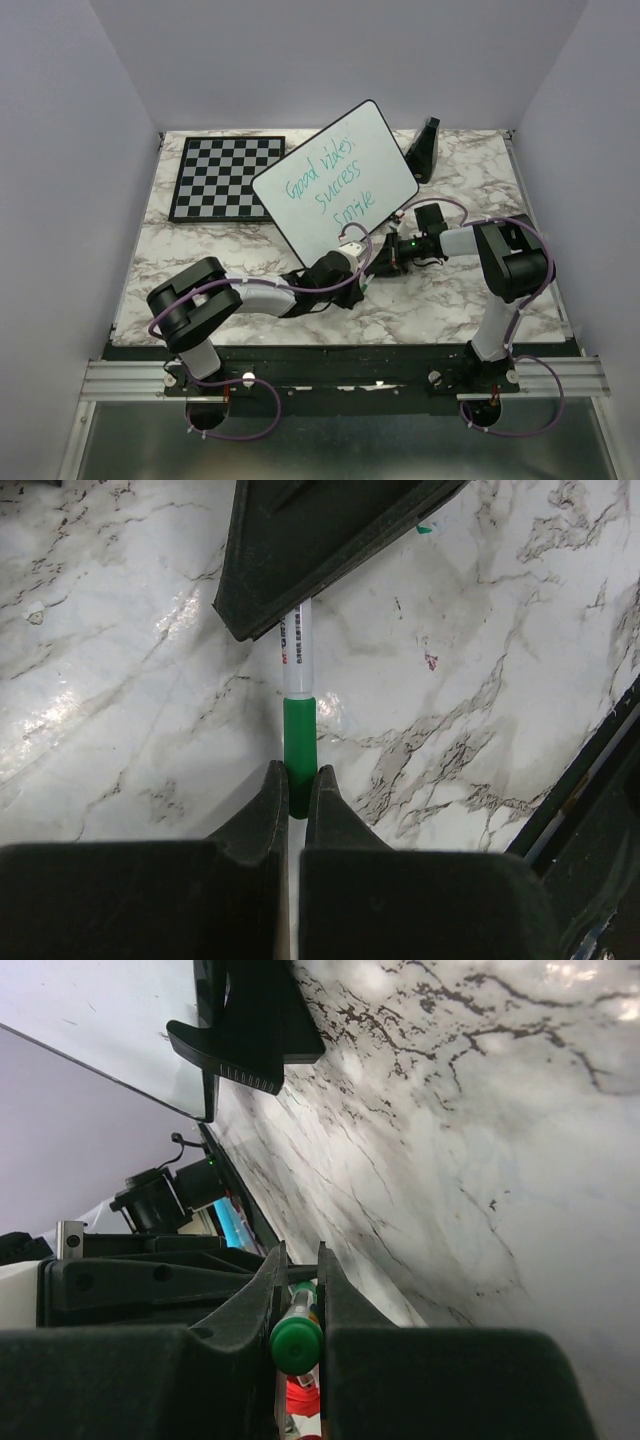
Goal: Write a sentence on the whiteboard
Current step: Insert the pen cap into the whiteboard marker, then put down the whiteboard marker at the center of the board.
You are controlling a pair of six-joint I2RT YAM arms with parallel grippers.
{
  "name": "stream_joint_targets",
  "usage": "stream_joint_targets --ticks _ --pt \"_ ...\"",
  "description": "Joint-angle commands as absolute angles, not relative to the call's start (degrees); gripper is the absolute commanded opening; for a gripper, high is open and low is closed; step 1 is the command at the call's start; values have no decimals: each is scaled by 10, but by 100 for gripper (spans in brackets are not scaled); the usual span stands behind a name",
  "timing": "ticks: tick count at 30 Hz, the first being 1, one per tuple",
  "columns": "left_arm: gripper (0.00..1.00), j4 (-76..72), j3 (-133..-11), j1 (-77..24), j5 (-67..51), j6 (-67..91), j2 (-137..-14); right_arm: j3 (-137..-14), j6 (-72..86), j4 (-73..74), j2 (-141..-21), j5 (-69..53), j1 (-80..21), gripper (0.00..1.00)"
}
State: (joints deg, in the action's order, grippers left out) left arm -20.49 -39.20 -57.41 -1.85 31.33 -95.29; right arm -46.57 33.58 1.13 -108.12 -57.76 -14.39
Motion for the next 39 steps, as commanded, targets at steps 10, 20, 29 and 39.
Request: stream_joint_targets --ticks 10,20,29,39 --pt "0 -192 -541 -546 -27 303 -979 -439 330 25 -1040 -576 -169 1" --pt "0 -207 -584 -536 -25 271 -964 -434 309 46 -1012 -561 -192 0" --pt "46 -236 -498 -543 -54 291 -881 -442 244 105 -944 -514 -121 1" --pt "64 -185 -384 -568 3 288 -679 -456 128 221 -952 -450 -55 39"
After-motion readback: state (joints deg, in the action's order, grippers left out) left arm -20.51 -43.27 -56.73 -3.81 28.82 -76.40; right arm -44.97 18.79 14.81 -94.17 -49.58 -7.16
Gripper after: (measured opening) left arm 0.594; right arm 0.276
